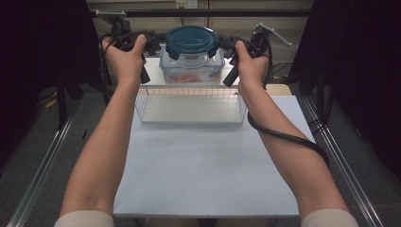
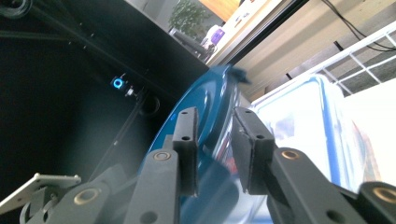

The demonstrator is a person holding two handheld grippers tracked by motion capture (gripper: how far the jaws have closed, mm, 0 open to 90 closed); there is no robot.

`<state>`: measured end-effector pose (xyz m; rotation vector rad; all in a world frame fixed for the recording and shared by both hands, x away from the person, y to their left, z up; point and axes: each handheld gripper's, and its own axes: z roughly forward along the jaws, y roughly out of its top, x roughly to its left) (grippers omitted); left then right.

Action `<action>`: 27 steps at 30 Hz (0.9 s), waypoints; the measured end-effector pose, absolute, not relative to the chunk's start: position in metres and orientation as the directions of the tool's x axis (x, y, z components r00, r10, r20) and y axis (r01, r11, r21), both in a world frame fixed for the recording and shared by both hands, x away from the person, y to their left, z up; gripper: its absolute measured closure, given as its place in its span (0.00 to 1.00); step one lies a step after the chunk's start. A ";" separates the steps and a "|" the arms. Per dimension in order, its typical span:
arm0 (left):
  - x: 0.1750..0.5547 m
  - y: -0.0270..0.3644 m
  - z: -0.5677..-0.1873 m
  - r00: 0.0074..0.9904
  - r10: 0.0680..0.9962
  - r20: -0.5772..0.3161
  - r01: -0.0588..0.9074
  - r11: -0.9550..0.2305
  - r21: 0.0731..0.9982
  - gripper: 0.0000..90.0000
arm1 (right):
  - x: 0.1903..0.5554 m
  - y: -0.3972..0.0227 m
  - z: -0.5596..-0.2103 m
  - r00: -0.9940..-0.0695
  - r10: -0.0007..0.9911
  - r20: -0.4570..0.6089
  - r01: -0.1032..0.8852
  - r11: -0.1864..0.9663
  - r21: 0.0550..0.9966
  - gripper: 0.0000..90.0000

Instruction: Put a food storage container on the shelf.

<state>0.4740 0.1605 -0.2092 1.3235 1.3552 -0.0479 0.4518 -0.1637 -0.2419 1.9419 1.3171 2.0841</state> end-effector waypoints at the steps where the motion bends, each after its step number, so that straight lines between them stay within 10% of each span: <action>1: 0.472 0.161 -0.209 0.332 0.629 -0.703 0.681 0.356 0.640 0.61 | 0.448 -0.164 -0.242 -0.237 0.523 0.819 0.519 -0.644 0.562 0.81; 13: 0.446 0.158 -0.226 0.337 0.622 -0.706 0.723 0.310 0.618 0.94 | 0.421 -0.162 -0.257 -0.269 0.550 0.791 0.568 -0.573 0.591 1.00; 27: 0.455 0.147 -0.236 0.334 0.604 -0.724 0.734 0.316 0.602 1.00 | 0.431 -0.151 -0.260 -0.274 0.567 0.777 0.565 -0.559 0.607 1.00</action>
